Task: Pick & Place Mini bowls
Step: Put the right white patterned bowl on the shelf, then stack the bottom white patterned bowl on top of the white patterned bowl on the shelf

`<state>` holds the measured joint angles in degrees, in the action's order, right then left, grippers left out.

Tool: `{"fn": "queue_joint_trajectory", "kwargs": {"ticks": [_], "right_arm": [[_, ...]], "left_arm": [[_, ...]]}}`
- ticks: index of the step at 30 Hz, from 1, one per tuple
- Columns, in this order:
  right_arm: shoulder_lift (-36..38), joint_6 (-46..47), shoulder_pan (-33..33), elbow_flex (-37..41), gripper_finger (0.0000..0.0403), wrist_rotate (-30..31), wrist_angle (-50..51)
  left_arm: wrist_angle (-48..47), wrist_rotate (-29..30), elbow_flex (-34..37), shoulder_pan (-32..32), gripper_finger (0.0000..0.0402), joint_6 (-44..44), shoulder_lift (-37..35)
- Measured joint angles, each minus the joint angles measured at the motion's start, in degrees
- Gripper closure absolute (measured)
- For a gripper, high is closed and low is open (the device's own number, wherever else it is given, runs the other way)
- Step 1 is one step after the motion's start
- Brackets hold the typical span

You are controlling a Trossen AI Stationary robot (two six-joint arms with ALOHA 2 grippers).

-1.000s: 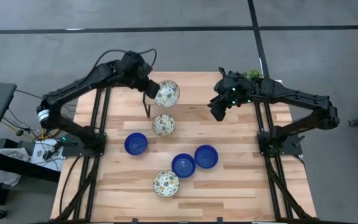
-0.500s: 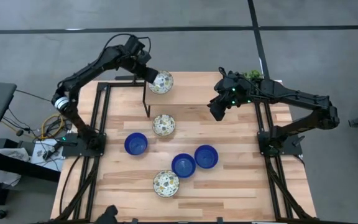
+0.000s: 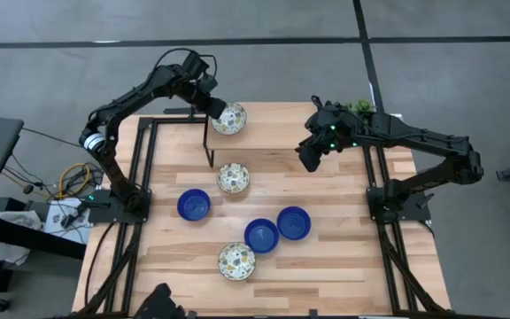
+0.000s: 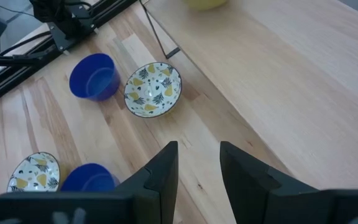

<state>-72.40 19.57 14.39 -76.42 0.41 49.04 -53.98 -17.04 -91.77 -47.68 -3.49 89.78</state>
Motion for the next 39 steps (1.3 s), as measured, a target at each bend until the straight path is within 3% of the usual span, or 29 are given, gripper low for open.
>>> {"fn": "queue_joint_trajectory", "kwargs": {"ticks": [9, 21, 39], "right_arm": [[0.0, -0.5, 0.0, 0.0, 0.0295, 2.9, 0.0], [0.0, -0.5, 0.0, 0.0, 0.0295, 2.8, 0.3], [0.0, -0.5, -0.1, 0.0, 0.0295, 2.6, 0.3]], "left_arm": [[0.0, 1.1, 0.0, 0.0, 0.039, 0.3, -0.5], [0.0, 1.0, 0.0, 0.0, 0.0346, 0.2, -0.5], [0.0, 2.2, 0.0, 0.0, 0.0229, -0.2, -0.6]]}}
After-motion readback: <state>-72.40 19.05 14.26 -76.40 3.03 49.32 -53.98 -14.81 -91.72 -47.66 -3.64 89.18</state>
